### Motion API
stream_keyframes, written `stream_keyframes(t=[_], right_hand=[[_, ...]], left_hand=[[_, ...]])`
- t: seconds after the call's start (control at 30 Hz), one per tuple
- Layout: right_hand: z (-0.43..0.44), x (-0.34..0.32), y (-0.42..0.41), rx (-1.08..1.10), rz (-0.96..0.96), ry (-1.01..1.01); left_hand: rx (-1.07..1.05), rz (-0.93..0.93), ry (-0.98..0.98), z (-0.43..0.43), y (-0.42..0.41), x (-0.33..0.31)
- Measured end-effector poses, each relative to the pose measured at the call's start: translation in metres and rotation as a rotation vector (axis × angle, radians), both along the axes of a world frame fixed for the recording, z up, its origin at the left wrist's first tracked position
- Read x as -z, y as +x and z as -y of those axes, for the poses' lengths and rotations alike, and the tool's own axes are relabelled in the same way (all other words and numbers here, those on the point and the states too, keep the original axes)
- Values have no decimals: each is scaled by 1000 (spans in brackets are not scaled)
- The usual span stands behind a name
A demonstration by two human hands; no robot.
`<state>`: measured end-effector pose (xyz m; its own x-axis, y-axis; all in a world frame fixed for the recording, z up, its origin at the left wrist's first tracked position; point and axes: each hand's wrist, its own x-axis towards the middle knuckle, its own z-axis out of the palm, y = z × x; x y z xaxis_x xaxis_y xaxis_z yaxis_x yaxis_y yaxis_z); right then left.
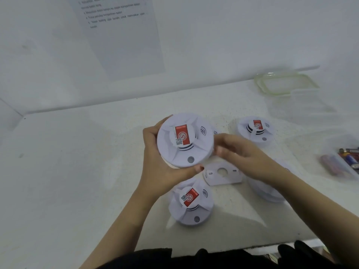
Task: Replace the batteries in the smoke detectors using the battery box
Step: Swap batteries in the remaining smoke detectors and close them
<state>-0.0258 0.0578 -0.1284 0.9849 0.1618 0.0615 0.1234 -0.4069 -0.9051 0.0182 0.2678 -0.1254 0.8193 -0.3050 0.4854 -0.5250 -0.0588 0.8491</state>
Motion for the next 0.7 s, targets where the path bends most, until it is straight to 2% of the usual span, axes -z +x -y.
stream_keyframes(t=[0.07,0.1,0.23,0.3,0.37,0.47,0.6,0.7], right_hand=[[-12,-3,3,-98,-178,432],[-16,-4,4,-145,-235,575],[-23,-6,7,-172,-362,891],[-24,-8,7,-225,-365,994],[-20,-8,7,-252,-321,1015],[-16,-5,7,-213,-292,968],[-17,-4,6,-93,-303,902],[-17,-8,3,-51,-293,780]], left_hand=[[26,-7,5,8,-2,0],[23,-13,20,13,-2,1],[-12,-38,76,20,4,5],[-48,61,221,17,8,5],[-85,108,342,12,7,2],[-102,126,359,8,4,-6],[42,135,341,0,5,-21],[106,134,417,-4,6,-27]])
